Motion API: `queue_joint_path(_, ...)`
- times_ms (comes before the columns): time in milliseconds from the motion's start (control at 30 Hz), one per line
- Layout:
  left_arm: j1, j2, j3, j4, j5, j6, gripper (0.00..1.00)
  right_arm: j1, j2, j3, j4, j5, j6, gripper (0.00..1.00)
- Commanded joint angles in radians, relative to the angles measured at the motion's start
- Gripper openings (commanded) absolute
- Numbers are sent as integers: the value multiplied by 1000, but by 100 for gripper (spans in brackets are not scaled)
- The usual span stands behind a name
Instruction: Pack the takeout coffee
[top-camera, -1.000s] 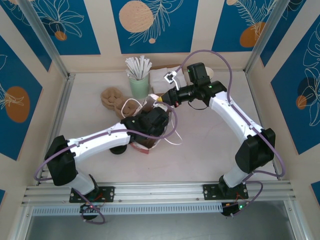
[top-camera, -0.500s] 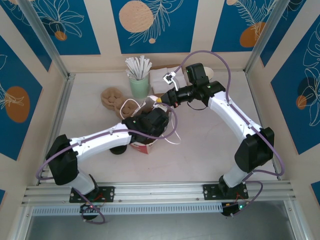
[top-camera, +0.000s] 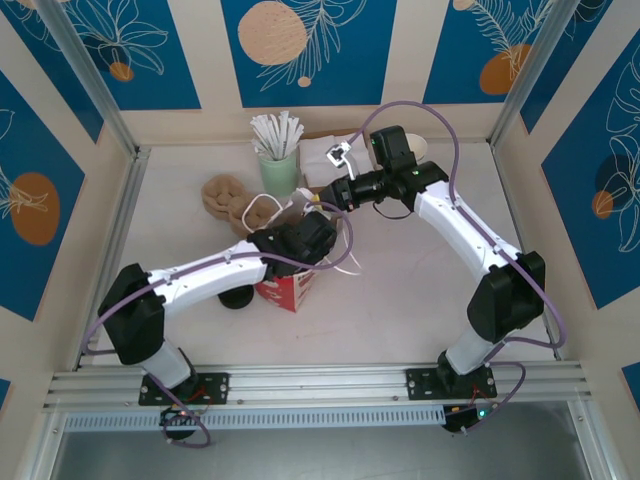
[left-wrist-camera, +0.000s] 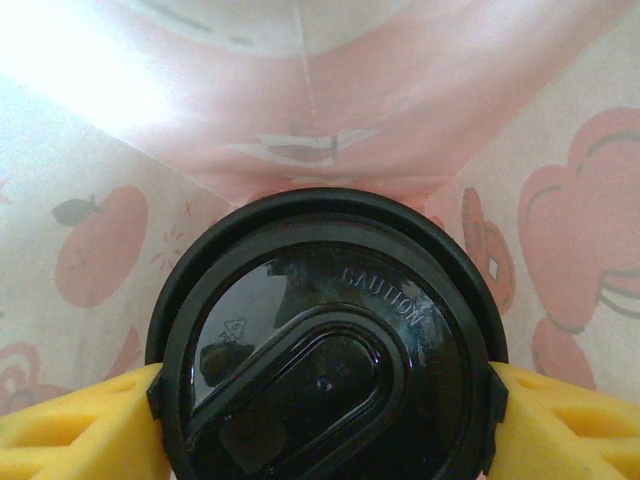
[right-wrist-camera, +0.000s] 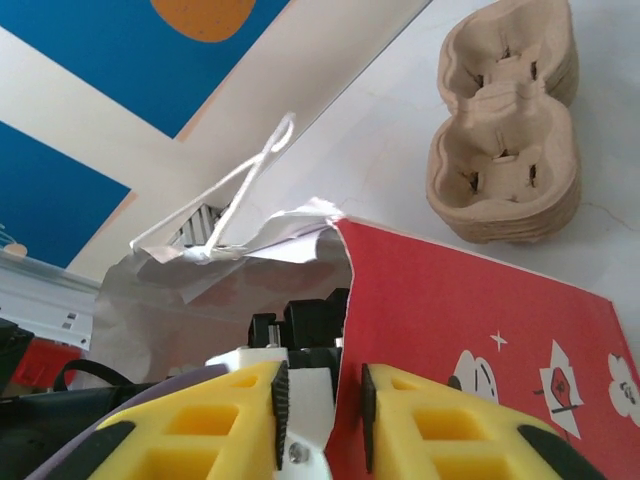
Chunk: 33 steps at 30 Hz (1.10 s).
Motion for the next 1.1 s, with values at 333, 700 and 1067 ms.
queue_joint_path(333,89,100,124,-69,124,-27,71,-90,9,195,-57,51,64,43)
queue_joint_path(700,129,209,262,-164,208,-25,71,-126,-72,99,-23,55,97,44)
queue_joint_path(1067,179,336,417,-268,289,-21,70,-154,-132,35,-37,41,109,44)
